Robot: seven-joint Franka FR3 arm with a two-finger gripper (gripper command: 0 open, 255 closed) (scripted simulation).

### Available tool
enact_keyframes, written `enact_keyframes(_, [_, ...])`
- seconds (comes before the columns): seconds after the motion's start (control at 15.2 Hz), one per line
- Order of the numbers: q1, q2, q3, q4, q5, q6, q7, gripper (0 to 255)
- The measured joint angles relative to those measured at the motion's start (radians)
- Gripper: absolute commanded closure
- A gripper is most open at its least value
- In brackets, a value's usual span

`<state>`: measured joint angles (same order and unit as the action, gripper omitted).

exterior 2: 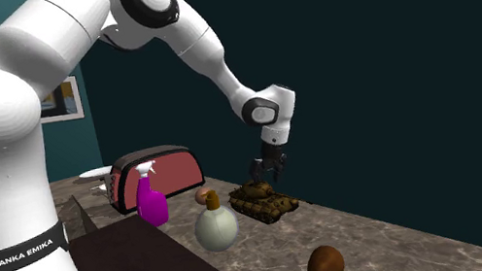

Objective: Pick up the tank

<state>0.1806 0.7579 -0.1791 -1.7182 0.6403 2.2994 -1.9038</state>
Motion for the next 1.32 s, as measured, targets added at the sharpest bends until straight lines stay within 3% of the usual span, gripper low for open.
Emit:
enact_keyframes(0.2, [-0.007,0.032,0.007,0.016,0.009,0.014,-0.012,0])
enact_keyframes(0.26, [-0.007,0.036,0.008,0.017,0.010,0.017,-0.013,255])
enact_keyframes(1.32, [0.001,-0.015,-0.005,-0.005,-0.006,-0.012,0.004,255])
